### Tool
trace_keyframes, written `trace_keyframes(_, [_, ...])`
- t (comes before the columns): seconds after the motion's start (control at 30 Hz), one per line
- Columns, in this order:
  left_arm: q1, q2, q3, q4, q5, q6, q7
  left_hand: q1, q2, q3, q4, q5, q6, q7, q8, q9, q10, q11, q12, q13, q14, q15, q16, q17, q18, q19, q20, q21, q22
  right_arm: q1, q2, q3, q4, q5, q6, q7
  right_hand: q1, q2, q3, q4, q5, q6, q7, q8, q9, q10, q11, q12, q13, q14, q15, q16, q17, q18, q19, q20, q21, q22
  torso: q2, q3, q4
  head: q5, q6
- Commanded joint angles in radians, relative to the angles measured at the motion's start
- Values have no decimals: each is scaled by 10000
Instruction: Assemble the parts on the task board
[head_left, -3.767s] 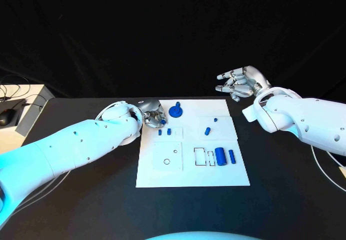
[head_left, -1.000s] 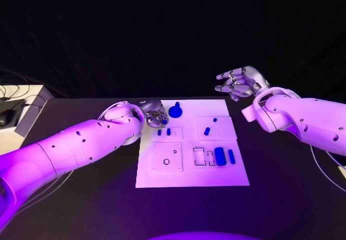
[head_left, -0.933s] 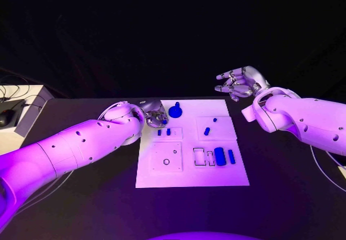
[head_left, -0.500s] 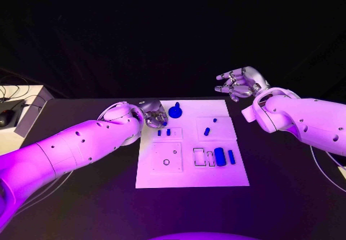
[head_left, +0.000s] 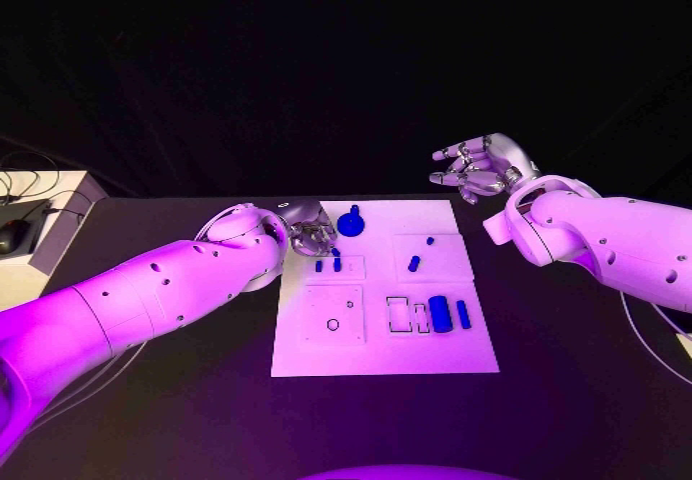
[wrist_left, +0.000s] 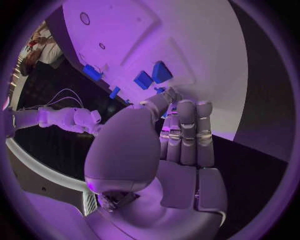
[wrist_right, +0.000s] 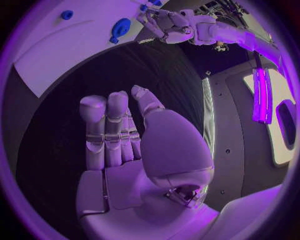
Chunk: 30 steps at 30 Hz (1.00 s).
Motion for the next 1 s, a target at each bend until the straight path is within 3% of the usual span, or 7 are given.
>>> trace_keyframes(0.03, [4,11,7,25,161,-129,32,14,-48,-31,60,10,112,-4,-13,7,85,7,49,21,-8,-61,25,20,-12,9,-64,-35,8,-2,4,4,8,-50,74,114,-54,-53,19,-40,51,-29,69,-46,-14,-14,-51,20,-8,40,8,-46,16,65,553,-93,-40,787,-5,3,-5,18,15])
trace_keyframes(0.3, [4,-50,19,77,191,-131,159,49,-69,-133,28,21,172,-6,-17,5,-33,-15,299,88,-79,-58,19,151,-38,-57,-91,-164,-19,-2,-2,4,9,-49,73,117,-62,-52,22,-49,53,-8,65,-39,-11,-8,-54,15,-11,48,6,-52,15,61,556,-96,-2,795,-5,7,-10,30,27])
trace_keyframes(0.43, [4,-149,59,177,188,-136,501,39,-117,-287,26,23,189,-22,-13,8,-362,121,497,80,-368,47,-65,191,-14,-418,-46,-651,-188,-2,-15,4,13,-47,68,119,-62,-52,22,-49,53,-8,65,-39,-11,-8,-54,15,-11,48,6,-52,15,61,556,-96,-2,795,-4,1,-11,14,53])
trace_keyframes(0.7, [8,-464,201,472,-2,-287,1214,284,-144,-920,-216,56,242,6,-15,13,-2420,639,2109,557,-1546,480,-181,221,-67,-1022,243,-1149,-284,-2,-53,4,20,-45,63,119,-62,-52,22,-49,53,-8,65,-39,-11,-8,-54,15,-11,48,6,-52,15,61,556,-96,-2,795,-18,-2,7,-20,65])
trace_keyframes(0.8, [15,-615,251,652,-227,-244,1397,309,-148,-1060,-284,23,248,-35,-7,16,-3343,736,3128,743,-1900,577,-119,152,26,-1141,404,-1287,-273,-2,-67,4,21,-51,61,119,-62,-52,22,-49,53,-8,65,-39,-11,-8,-54,15,-11,48,6,-52,15,61,556,-96,-2,795,-19,3,13,-25,71])
trace_keyframes(1.0, [36,-721,292,930,-887,-194,1804,298,-220,-1316,-324,37,299,-74,-12,17,-4269,862,4027,566,-2789,760,-326,-84,61,-1361,604,-1524,-255,-4,-63,3,4,-60,67,123,-62,-52,22,-49,53,-8,65,-39,-11,-8,-54,15,-11,48,6,-52,15,61,556,-96,-2,795,-17,-10,9,-10,103])
